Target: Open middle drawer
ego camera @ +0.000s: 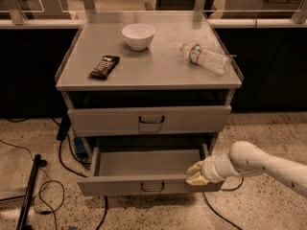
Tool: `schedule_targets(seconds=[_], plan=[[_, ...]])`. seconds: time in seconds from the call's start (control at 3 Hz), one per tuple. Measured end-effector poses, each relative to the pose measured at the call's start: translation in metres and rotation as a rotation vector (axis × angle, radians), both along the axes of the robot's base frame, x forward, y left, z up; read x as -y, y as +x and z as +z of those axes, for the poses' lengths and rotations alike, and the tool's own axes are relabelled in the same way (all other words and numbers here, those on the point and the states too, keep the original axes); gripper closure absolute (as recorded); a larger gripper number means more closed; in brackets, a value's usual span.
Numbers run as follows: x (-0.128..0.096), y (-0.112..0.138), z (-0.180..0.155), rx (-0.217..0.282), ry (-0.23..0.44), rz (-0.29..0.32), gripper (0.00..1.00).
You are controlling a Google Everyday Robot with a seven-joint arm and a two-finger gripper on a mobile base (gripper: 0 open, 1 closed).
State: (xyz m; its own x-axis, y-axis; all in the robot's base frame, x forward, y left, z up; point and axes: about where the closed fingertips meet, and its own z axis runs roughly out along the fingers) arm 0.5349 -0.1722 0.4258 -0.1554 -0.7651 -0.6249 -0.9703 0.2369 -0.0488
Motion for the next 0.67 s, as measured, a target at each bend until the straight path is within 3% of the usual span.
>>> schedule_targets(seconds=[0.33, 0.67], plan=[[0.0062, -0.0179, -0.0015, -0.018, -0.003, -0.026, 1.0], [0.0055, -0.0179, -0.0013, -0.018, -0.003, -0.026, 0.88]])
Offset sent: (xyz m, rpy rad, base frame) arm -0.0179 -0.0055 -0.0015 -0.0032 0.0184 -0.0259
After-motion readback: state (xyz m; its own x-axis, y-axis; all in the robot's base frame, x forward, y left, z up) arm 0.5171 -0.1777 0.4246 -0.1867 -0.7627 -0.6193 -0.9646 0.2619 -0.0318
